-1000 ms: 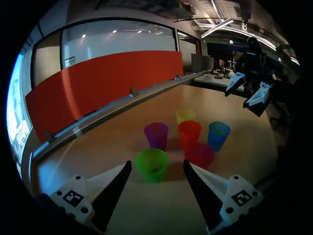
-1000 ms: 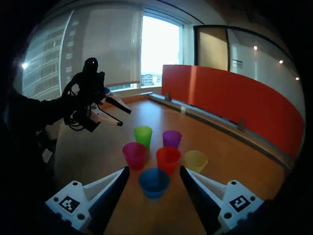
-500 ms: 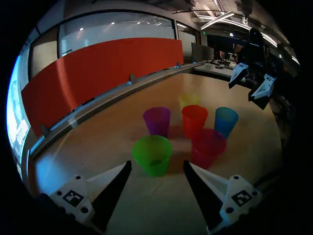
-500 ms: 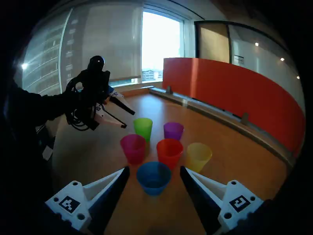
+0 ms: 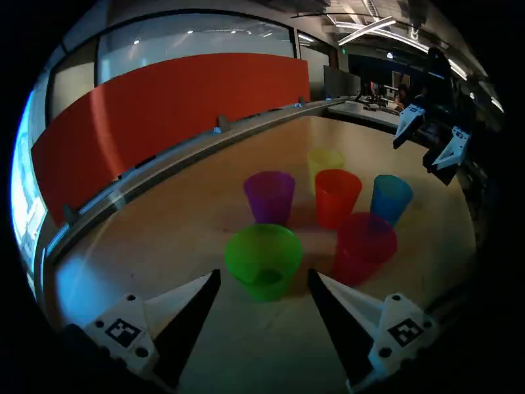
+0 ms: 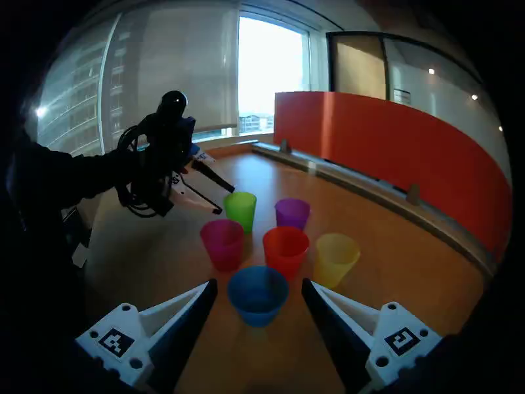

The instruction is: Pour water

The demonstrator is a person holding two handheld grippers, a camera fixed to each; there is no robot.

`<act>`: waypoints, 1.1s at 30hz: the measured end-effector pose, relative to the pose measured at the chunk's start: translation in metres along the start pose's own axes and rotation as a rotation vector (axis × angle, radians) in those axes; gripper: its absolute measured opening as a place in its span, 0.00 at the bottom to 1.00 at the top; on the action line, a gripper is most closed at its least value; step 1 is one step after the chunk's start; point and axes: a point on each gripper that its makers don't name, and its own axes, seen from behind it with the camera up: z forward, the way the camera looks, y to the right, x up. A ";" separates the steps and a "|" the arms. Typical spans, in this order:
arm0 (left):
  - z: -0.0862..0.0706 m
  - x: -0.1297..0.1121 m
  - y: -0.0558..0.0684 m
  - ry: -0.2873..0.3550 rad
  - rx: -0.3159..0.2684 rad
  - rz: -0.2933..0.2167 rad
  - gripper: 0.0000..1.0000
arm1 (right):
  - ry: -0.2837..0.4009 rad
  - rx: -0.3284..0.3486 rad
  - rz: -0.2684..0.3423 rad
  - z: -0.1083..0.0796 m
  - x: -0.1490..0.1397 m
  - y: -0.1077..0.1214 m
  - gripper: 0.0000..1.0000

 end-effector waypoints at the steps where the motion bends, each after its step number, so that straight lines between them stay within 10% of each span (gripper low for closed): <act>1: 0.002 0.000 -0.001 -0.002 -0.001 0.000 0.98 | 0.000 0.001 0.001 0.000 0.000 0.000 1.00; 33: 0.038 0.008 -0.012 -0.021 -0.007 0.005 0.93 | -0.008 0.002 0.013 0.005 -0.004 0.006 1.00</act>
